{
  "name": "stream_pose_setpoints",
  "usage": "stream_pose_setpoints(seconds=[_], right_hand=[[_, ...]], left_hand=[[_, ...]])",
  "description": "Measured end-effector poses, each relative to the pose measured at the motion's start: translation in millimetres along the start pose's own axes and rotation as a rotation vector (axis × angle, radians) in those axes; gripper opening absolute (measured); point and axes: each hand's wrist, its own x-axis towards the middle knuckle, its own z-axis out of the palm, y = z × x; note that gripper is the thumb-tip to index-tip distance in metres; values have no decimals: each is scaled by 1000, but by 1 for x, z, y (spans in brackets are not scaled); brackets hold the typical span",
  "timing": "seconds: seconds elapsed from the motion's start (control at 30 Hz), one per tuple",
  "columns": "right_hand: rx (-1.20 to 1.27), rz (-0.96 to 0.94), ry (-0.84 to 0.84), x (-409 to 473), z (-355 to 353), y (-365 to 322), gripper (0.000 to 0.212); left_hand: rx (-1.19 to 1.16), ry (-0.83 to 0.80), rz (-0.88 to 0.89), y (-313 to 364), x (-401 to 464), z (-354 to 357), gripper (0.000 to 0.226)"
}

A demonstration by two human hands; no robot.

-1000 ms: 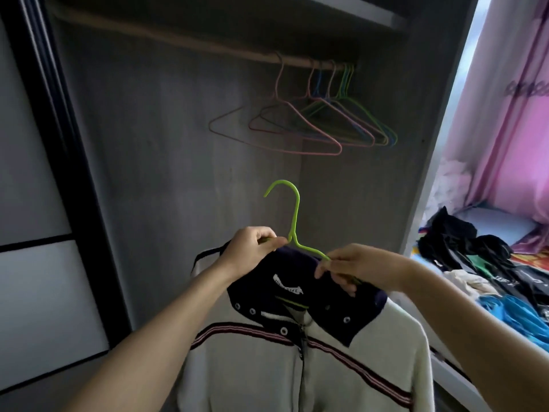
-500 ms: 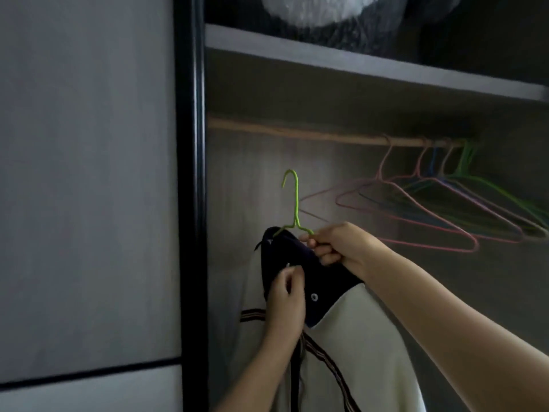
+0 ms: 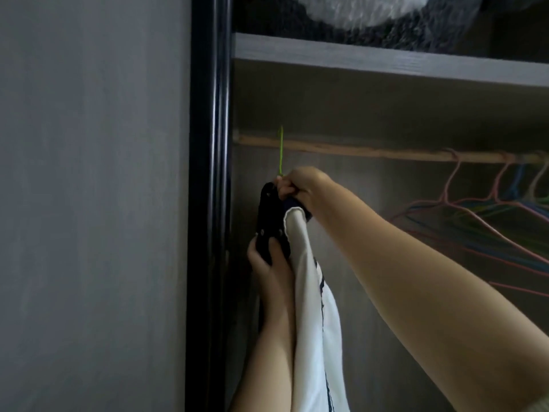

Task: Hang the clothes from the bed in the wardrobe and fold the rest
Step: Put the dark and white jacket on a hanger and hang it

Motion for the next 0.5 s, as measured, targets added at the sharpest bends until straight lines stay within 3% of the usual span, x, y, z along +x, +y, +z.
stream_pose_setpoints(seconds=[0.17,0.5], right_hand=[[-61,42,-6,16,-10,23,44],[-338,-112,42,23,22,44,33]], left_hand=[[-28,6,-75,-19,-4,-8,37],[41,141,-29,-19,2,-24,44]])
